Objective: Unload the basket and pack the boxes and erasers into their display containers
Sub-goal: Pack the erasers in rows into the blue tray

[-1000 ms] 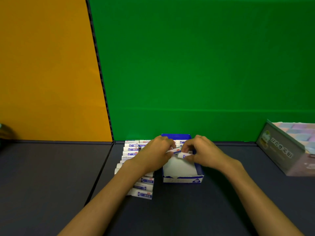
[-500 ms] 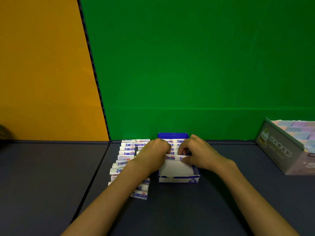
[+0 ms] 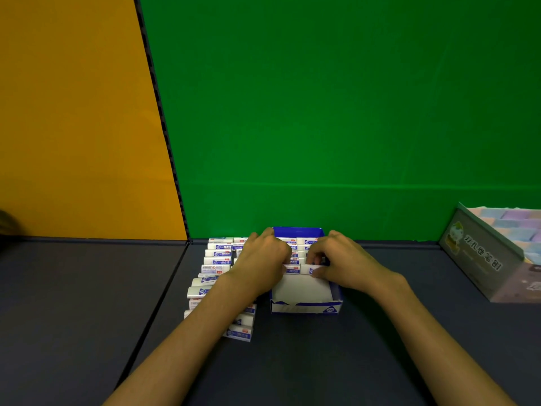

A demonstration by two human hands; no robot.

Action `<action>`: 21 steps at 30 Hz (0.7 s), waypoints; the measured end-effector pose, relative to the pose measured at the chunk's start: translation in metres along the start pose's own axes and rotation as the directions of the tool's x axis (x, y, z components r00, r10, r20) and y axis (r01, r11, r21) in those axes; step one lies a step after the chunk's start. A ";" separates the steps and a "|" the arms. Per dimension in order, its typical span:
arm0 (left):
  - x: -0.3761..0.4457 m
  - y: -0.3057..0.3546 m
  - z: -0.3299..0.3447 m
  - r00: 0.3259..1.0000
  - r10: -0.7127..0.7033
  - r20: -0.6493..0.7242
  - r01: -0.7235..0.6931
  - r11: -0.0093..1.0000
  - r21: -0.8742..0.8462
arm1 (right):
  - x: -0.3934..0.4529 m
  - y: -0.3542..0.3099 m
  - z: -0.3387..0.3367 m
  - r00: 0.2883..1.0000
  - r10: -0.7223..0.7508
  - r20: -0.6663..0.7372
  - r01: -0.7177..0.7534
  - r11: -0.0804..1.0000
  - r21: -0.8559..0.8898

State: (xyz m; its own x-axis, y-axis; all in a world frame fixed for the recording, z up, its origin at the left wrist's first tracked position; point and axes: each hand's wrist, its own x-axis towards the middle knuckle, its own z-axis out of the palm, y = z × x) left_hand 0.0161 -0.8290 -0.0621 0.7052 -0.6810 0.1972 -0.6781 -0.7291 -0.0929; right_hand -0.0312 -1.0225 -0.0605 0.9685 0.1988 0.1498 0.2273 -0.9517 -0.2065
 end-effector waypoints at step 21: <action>0.002 0.002 -0.005 0.998 -0.069 0.002 0.068 0.993 0.100 | 0.001 0.000 0.001 0.999 0.034 -0.005 -0.034 0.999 -0.011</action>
State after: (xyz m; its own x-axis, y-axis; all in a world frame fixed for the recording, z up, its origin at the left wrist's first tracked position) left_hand 0.0156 -0.8316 -0.0570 0.7508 -0.6292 0.2010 -0.6042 -0.7771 -0.1760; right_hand -0.0299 -1.0224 -0.0610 0.9751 0.1654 0.1474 0.1933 -0.9604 -0.2009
